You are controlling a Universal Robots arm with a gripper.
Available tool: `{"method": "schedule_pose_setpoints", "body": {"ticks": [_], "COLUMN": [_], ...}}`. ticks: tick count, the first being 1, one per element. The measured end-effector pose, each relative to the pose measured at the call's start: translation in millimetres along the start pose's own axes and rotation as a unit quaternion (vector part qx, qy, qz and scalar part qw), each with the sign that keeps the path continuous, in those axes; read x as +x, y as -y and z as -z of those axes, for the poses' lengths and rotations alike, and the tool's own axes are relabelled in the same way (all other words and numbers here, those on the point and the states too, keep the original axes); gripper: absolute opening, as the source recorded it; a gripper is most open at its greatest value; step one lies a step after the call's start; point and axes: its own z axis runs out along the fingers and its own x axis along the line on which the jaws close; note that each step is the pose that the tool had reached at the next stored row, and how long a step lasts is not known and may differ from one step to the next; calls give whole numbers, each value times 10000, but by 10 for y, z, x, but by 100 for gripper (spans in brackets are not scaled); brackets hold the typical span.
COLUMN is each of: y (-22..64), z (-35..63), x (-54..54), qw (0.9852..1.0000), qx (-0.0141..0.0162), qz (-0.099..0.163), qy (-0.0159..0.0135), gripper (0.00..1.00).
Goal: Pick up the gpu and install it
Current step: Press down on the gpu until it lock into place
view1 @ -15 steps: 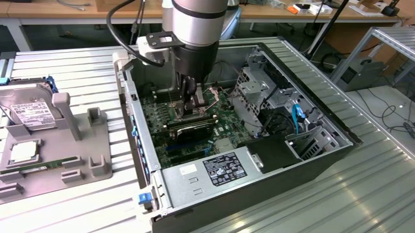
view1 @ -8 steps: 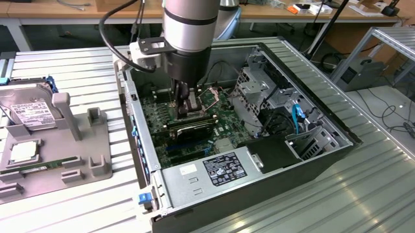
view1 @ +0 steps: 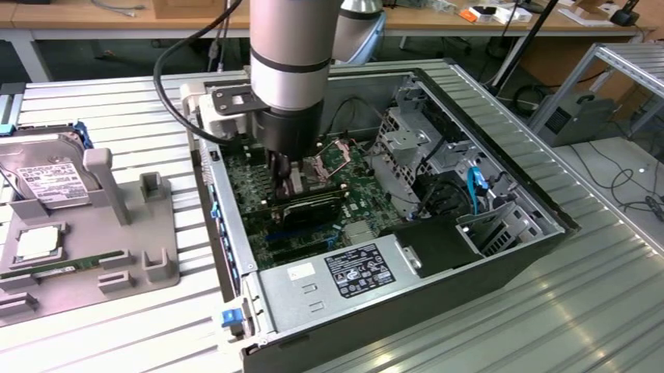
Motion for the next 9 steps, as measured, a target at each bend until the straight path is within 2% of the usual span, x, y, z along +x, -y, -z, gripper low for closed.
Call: {"method": "schedule_pose_setpoints", "body": {"ticks": [2,9], "y": [-12,-49], "z": [-46,-65], "x": [0,1], "qw": [10000,10000], "qx": [0,0], "qz": [1,1], "qy": [0,0], "gripper": [11,11]}}
